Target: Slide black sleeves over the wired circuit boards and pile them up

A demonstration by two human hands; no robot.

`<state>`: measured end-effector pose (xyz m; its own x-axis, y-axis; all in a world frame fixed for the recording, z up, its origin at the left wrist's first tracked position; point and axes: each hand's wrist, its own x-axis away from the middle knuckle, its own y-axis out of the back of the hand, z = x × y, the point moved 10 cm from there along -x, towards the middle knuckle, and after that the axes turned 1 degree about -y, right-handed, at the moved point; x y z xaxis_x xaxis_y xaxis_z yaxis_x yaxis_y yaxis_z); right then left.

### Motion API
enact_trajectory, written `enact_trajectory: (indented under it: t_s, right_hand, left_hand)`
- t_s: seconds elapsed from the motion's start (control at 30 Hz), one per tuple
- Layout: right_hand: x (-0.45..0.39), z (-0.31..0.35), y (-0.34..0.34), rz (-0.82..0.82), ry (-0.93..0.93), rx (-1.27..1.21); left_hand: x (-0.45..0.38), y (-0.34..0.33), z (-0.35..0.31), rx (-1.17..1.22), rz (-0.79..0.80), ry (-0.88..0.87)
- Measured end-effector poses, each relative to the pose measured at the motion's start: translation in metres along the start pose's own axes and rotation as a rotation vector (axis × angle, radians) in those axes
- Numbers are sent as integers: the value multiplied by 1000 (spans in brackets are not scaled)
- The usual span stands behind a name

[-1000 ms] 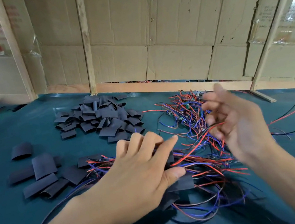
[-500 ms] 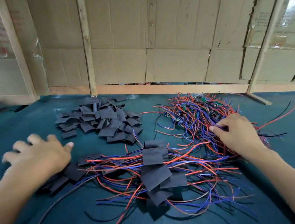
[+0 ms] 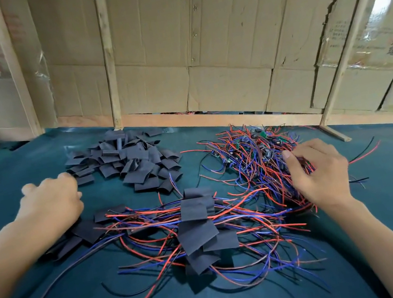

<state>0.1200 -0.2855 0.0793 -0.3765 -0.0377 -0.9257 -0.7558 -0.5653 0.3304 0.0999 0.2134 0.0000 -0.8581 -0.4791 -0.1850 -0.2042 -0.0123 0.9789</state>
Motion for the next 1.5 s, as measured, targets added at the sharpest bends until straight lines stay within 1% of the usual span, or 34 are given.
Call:
enact_trajectory:
  t_s: [0.13,0.2,0.23,0.27,0.3,0.37,0.4,0.43,0.47,0.5,0.53,0.6,0.67,0.7,0.73,0.8,0.87,0.93,0.97,1.0,1.03,1.07,1.1,1.13,1.17,1.2,1.27,1.33,1.4,1.5]
  right_hand:
    - [-11,22,13,-43,71,-190]
    - [-15,34,14,-3,81,-320]
    - [-16,37,11,36,49,-418]
    - [-17,36,8,63,-28,-553]
    - [-19,32,5,63,-143,-714]
    - [-20,17,2,-20,-412,-1002]
    - [-18,9,1,-75,-538,-1100]
    - [-16,2,0,-123,-634,-1147]
    - [-14,-3,0,-137,-678,-1123]
    - [-15,-3,-2,-97,-669,-1038]
    - [-15,2,-9,11,-625,-922]
    - [-4,18,-39,377,-541,-639]
    - [21,23,-71,741,-510,-314]
    - [33,23,-82,888,-483,-147]
    - [43,24,-89,993,-462,-18]
    - [53,20,-94,1076,-483,95]
    - [55,14,-91,1099,-587,58]
    - [55,10,-85,1066,-712,-49]
    - [49,7,-80,982,-745,-103]
    - [39,5,-73,842,-755,-177]
    - [28,4,-65,674,-770,-302]
    - [20,3,-57,508,-823,-502]
    - [17,3,-53,381,-898,-755]
    - [14,7,-52,306,-949,-987]
    - [11,13,-51,268,-970,-1172]
    - [7,21,-51,264,-970,-1307]
    - [-1,39,-49,286,-932,-1496]
    - [-6,57,-45,289,-909,-1687]
    - [-10,68,-40,235,-936,-1854]
    - [-15,77,-33,143,-971,-1999]
  left_hand:
    - [12,12,-7,75,-24,-21]
    - [17,18,-13,110,-54,-69]
    - [19,20,-16,132,-65,-93]
    - [20,21,-18,150,-70,-110]
    - [20,22,-19,167,-70,-116]
    - [19,23,-21,199,-71,-111]
    - [18,25,-22,215,-82,-114]
    - [19,28,-24,232,-103,-125]
    - [20,33,-28,251,-138,-142]
    - [22,39,-32,270,-187,-167]
    - [26,47,-38,285,-238,-203]
    - [37,60,-53,329,-313,-299]
    - [51,68,-69,390,-348,-394]
    - [57,71,-76,416,-375,-434]
    - [63,75,-81,449,-399,-465]
    - [71,83,-90,534,-422,-508]
    - [79,84,-97,582,-393,-577]
    - [83,81,-101,622,-336,-628]
    - [82,78,-102,662,-297,-633]
    - [81,75,-103,713,-253,-632]
    - [81,72,-107,754,-211,-636]
    - [82,70,-111,773,-174,-651]
    - [85,68,-116,772,-146,-673]
    - [88,66,-120,759,-131,-697]
    - [91,66,-124,741,-125,-721]
    - [95,67,-127,723,-127,-744]
    - [101,70,-132,721,-132,-779]
    - [106,74,-137,796,-112,-793]
    - [112,81,-142,910,-85,-815]
    - [123,97,-143,1020,-135,-852]
